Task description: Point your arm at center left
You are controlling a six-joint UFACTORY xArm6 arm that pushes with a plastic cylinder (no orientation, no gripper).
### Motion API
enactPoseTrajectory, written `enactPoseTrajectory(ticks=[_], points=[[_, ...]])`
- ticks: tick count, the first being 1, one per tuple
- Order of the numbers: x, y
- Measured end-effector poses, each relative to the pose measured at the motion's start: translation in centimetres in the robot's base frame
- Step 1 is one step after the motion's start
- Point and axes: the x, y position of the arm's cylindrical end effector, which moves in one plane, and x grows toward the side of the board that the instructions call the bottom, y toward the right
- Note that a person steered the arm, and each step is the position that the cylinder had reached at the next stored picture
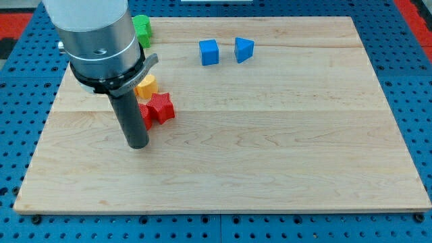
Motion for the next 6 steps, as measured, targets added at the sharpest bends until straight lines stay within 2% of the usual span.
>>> enactPoseTrajectory(ticks=[1, 2, 3, 4, 5, 6], points=[[-3.4, 7.1], [-10.4, 12.0], [-14.9, 8.0], [-16.9, 1.0], [-17.3, -6.0], [-14.5, -12.8]])
